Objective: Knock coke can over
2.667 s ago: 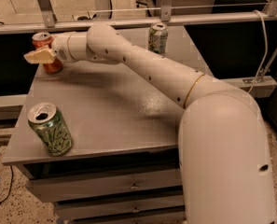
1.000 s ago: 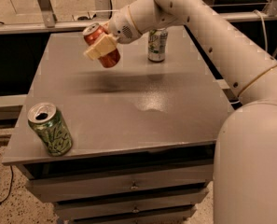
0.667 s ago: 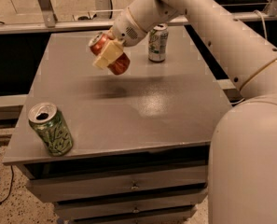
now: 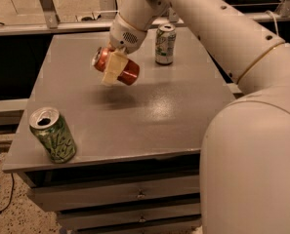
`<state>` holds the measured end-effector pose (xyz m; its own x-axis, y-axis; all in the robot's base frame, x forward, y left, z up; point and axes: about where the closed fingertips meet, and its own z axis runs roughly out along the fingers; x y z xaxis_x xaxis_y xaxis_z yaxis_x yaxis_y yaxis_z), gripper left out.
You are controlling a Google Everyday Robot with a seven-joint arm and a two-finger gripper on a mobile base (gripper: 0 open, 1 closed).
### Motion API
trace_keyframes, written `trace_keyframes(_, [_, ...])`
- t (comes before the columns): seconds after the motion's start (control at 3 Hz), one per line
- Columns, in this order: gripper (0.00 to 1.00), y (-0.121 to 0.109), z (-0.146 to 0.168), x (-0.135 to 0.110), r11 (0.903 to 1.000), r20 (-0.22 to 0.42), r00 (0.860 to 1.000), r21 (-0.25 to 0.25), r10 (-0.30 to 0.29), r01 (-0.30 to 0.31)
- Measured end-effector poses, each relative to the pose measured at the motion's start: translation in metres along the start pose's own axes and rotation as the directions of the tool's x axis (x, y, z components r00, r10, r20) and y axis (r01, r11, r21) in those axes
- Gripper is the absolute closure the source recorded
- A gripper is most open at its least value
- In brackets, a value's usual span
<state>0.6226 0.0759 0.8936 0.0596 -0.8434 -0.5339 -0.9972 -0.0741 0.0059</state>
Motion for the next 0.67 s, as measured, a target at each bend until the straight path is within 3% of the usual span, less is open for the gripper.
trace_keyframes(0.67, [0.36, 0.0146, 0.0177, -0.003, 0.9979, -0.11, 0.992, -0.036, -0.058, 0.054])
